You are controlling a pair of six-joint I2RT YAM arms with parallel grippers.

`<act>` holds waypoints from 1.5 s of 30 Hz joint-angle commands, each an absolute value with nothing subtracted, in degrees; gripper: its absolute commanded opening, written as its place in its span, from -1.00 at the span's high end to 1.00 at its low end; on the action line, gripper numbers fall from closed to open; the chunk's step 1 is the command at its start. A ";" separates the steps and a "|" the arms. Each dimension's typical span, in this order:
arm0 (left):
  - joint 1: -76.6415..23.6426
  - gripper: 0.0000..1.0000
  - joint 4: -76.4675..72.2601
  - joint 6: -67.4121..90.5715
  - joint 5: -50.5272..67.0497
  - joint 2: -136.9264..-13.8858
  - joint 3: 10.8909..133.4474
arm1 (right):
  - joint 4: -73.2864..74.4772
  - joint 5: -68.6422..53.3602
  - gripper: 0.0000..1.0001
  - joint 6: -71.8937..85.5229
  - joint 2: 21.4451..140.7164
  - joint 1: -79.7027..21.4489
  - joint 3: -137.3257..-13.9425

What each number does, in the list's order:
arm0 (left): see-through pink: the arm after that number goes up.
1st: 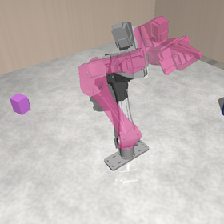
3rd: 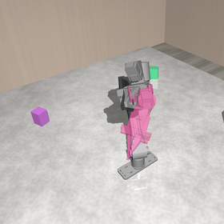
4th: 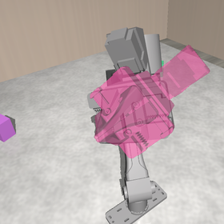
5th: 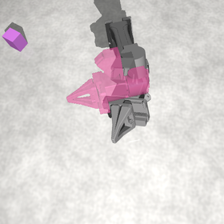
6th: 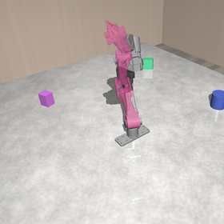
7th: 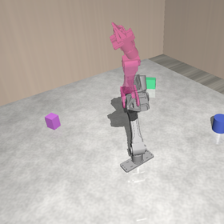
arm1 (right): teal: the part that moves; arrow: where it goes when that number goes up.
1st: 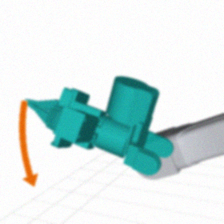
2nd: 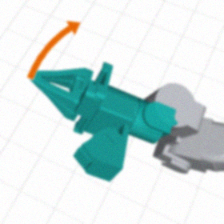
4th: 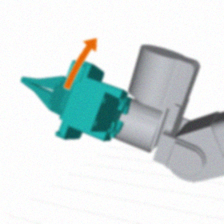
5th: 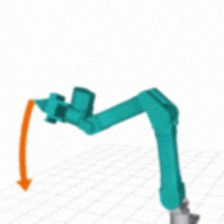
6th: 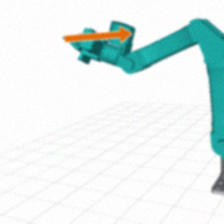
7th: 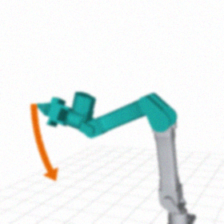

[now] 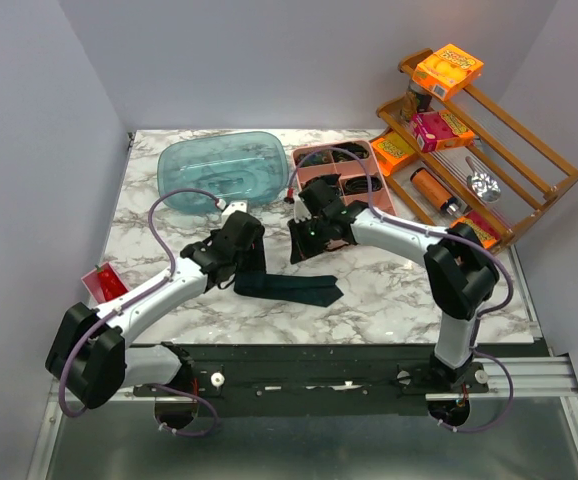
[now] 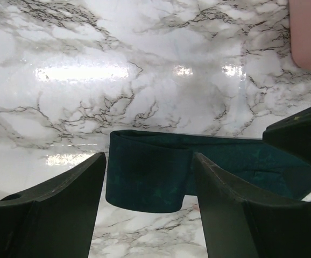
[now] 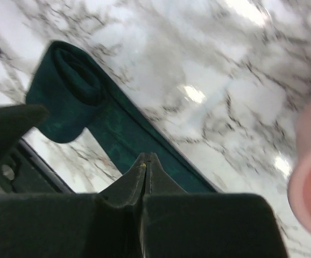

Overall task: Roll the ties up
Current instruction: Roll the tie at the center of the board.

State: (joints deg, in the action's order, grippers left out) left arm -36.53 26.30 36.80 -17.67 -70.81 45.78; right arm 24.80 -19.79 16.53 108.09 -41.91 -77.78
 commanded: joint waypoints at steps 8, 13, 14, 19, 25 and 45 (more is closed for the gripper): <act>-35.42 -0.51 21.18 32.70 -13.27 -72.42 46.76 | 26.37 -5.89 -0.30 22.50 92.47 -39.82 -61.00; -35.33 -0.50 19.78 31.99 -12.66 -72.51 45.88 | 26.37 -4.75 -0.48 25.48 92.54 -38.50 -57.57; -35.25 -0.50 19.69 31.99 -12.66 -72.51 45.79 | 26.45 -4.92 -0.47 25.92 93.42 -38.15 -57.31; -35.24 -0.50 20.13 32.17 -13.54 -71.90 44.74 | 24.44 -7.02 -0.42 27.24 94.66 -37.09 -56.07; -35.16 -0.50 20.13 32.43 -13.97 -71.10 43.95 | 22.77 -8.08 0.01 27.86 97.20 -36.83 -56.43; -35.16 -0.50 20.57 32.61 -15.47 -71.45 43.68 | 25.31 -10.37 0.89 27.16 91.06 -36.56 -55.02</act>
